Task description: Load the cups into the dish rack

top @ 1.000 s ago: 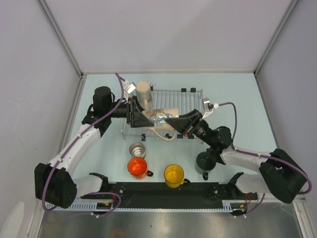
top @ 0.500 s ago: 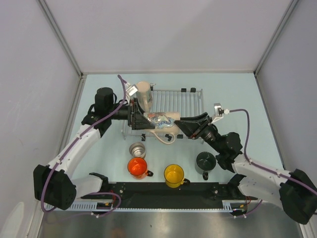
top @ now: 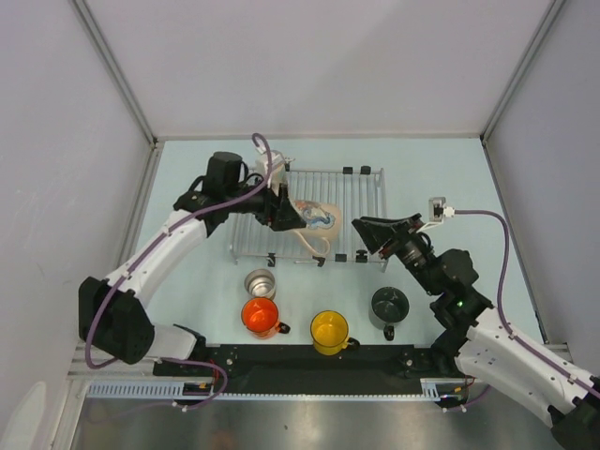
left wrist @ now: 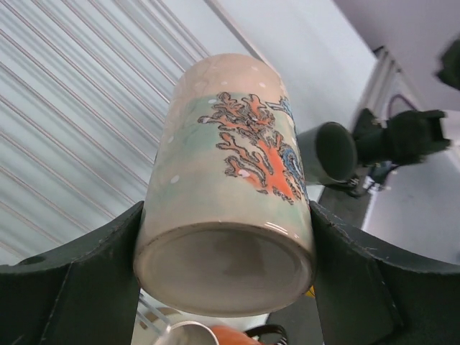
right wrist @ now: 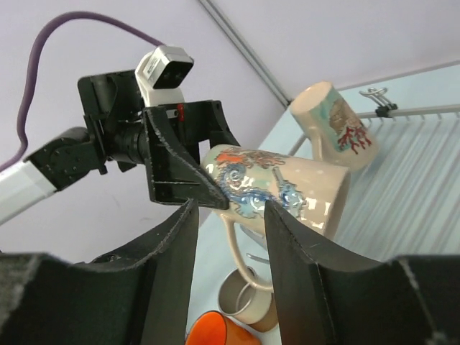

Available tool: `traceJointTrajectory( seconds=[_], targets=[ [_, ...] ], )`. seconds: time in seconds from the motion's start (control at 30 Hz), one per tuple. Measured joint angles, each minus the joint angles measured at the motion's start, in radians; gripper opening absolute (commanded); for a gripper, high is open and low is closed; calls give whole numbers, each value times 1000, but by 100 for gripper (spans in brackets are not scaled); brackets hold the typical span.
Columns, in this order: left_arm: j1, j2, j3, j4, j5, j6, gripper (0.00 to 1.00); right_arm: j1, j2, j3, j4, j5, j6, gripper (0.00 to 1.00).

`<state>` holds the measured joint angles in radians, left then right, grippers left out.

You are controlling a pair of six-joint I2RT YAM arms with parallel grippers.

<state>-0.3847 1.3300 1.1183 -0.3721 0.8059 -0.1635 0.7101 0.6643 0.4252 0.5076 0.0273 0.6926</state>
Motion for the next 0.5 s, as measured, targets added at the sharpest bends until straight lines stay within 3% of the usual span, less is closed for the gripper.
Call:
traceJointTrajectory(
  seconds=[0.3,0.5],
  targets=[
    [-148,249,282,-134,-293,130,0,0,-8,84,-205,10,-82,45],
    [-227,431,483,-194,-413,190,0,0,14,90,-265,-2,-118,41]
  ],
)
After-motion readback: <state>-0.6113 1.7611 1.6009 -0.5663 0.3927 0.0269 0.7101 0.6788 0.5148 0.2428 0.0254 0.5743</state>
